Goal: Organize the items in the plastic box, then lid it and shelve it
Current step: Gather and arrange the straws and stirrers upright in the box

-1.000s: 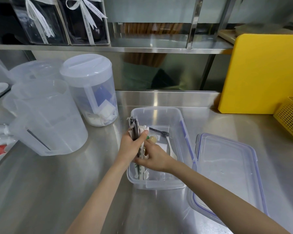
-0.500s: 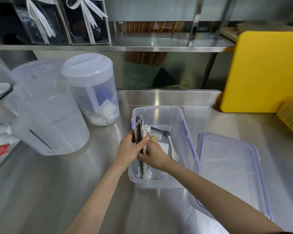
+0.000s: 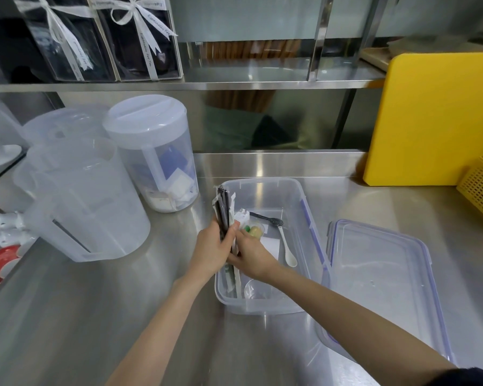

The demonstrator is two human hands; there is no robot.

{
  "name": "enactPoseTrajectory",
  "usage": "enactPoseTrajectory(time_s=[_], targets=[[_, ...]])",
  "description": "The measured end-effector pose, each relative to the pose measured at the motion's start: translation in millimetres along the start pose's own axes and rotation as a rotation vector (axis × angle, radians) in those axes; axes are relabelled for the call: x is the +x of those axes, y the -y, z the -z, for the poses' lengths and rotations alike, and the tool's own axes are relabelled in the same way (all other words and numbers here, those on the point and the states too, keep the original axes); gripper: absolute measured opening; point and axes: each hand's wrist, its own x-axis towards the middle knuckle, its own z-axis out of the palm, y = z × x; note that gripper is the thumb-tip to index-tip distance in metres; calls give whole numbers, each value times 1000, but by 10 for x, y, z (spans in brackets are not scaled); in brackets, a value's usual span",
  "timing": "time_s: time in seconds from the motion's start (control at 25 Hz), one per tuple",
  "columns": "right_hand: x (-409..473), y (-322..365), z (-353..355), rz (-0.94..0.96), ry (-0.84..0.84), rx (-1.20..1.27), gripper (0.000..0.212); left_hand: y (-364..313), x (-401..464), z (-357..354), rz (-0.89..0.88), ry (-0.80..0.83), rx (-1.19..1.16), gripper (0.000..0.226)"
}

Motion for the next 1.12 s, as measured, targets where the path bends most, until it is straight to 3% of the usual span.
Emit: enactPoseTrajectory(time_s=[0.12, 0.24, 0.4, 0.52, 0.64, 0.84, 1.12], targets=[[22, 96, 183, 3, -62, 21, 39, -164, 129, 51, -45, -8, -18, 23], [32, 187, 435, 50, -120, 50, 11, -393, 271, 105, -111, -4, -40, 29], [9, 173, 777, 82, -226, 18, 38, -732, 370, 68, -179, 24, -117, 27], [-49, 55, 984, 54, -261, -13, 31, -936, 402, -66, -183, 65, -209, 28], [-126, -104, 1140, 23, -313, -49, 11, -1084, 413, -252, -157, 122, -322, 26], [-215, -401, 1159, -98, -274, -149, 24, -1065, 332, -602, -66, 187, -488, 20], [-240, -567, 966, -176, -217, -210, 18, -813, 234, -798, -9, 245, -550, 25]])
